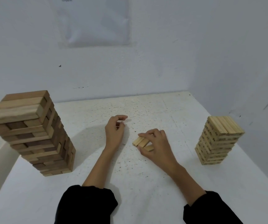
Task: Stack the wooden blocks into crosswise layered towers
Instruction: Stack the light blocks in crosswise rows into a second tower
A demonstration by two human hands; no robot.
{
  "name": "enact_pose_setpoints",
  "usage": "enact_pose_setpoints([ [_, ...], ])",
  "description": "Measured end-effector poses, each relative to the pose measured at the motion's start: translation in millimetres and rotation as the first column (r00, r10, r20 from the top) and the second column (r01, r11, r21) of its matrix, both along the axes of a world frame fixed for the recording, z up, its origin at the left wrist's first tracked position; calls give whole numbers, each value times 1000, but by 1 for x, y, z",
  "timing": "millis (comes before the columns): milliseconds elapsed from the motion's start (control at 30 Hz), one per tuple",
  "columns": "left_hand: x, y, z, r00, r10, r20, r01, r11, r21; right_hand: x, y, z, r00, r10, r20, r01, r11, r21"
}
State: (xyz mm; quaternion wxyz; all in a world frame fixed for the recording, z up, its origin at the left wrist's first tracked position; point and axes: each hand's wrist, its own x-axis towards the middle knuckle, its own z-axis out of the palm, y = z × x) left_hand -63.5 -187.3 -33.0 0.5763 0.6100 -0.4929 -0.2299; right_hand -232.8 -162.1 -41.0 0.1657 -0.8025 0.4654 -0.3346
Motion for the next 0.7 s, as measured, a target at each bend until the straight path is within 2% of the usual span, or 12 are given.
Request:
enact_pose_setpoints([
  [167, -4, 17, 4, 999, -34, -27, 35, 999, 30, 5, 33, -3, 997, -74, -22, 73, 996, -49],
  [267, -4, 32, 6, 997, -74, -15, 74, 997, 36, 2, 43, 2, 998, -40, -56, 43, 998, 38],
  [467, -4, 69, 3, 965, -247, 89, 242, 968, 64, -21, 42, 4, 998, -52, 23, 49, 993, 109],
  [567, -7, 83, 1, 902, -352, 248, 327, 935, 136, -29, 45, 2, 992, -98, 78, 88, 989, 120],
  [700, -6, 92, 0, 818, -373, 437, 334, 928, 167, -35, 53, -1, 993, -95, 72, 89, 992, 88],
])
